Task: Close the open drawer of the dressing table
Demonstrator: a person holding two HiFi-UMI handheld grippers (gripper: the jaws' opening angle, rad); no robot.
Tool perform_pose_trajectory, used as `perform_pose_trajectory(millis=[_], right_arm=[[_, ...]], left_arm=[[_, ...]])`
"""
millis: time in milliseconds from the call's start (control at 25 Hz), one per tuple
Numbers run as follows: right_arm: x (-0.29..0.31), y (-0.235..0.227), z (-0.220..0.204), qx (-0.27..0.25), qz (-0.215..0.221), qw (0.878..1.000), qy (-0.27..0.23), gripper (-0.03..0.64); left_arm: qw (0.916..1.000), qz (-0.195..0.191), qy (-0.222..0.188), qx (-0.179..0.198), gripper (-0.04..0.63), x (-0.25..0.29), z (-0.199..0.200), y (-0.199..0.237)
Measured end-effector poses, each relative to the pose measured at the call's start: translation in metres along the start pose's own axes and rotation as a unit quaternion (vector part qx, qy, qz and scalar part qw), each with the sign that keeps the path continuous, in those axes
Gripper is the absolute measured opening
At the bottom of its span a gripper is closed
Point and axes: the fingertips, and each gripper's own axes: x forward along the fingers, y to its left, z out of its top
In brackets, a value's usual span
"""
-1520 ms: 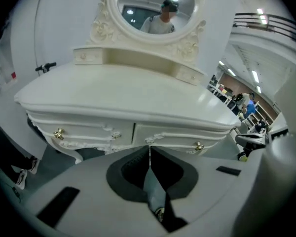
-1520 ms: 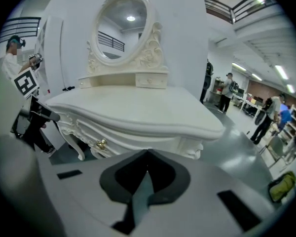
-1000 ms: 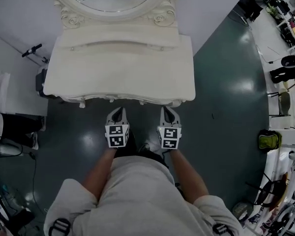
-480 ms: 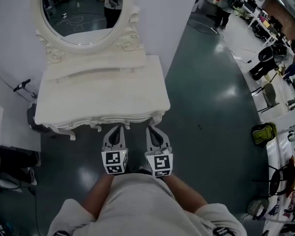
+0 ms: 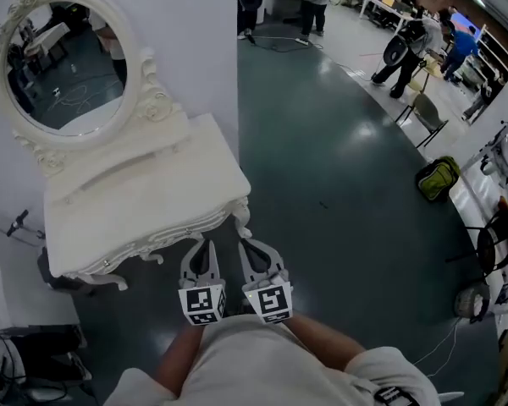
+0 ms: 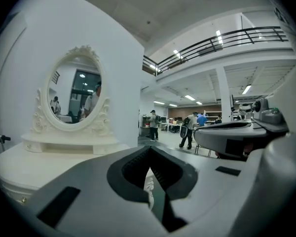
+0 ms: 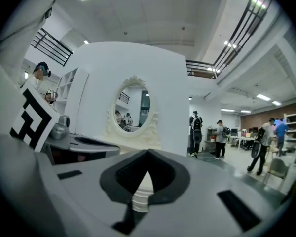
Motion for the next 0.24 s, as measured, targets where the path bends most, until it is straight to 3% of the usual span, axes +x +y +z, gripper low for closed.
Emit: perform_pose_trajectory(millis=[240], right_arm=[[-0.025,-0.028,0.001,0.018,-0.024,0.999,-0.016,0.015]], left_arm=[[0.999,-0.022,-0.03,0.024,0.008,0.008,0.014,-0.037]])
